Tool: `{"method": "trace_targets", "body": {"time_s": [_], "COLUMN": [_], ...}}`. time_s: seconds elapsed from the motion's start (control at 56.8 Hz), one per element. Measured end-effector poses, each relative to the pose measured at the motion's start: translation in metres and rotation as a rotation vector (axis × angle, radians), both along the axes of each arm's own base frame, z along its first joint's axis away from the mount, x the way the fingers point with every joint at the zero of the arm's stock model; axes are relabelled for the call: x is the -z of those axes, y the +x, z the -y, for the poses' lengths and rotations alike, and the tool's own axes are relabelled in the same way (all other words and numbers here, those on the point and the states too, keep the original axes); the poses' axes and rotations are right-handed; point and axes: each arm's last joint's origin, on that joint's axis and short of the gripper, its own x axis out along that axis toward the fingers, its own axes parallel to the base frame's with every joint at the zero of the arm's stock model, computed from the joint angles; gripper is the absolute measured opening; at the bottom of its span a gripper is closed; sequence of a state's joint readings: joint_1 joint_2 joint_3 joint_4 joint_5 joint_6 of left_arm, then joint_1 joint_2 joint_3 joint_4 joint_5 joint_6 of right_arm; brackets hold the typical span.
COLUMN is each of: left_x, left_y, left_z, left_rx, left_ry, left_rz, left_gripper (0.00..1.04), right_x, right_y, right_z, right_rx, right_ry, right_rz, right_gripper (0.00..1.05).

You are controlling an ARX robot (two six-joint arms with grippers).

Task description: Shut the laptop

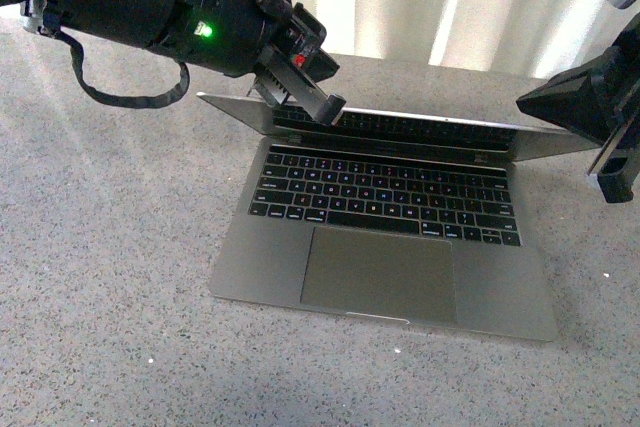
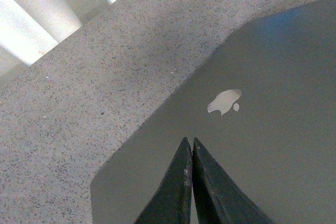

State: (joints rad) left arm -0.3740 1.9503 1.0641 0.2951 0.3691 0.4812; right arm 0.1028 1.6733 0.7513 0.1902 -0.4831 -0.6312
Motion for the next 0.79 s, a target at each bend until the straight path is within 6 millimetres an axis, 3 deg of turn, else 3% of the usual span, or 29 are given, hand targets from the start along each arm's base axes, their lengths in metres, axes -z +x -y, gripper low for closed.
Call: {"method": "trace_targets", "body": {"time_s": [0.792], "left_x": [0.021], "left_y": [-0.024], "left_z": [0.008], "left_rx": [0.019], "left_ry": [-0.048], "left_rz": [-0.077], "left_gripper": [0.04], "right_x": [0.026], "right_y": [-0.022], "right_z": [0.006], "right_rx": [0.008], "right_ry": [0.024], "right_rz": [-0.053], "right_gripper": [0.01]}}
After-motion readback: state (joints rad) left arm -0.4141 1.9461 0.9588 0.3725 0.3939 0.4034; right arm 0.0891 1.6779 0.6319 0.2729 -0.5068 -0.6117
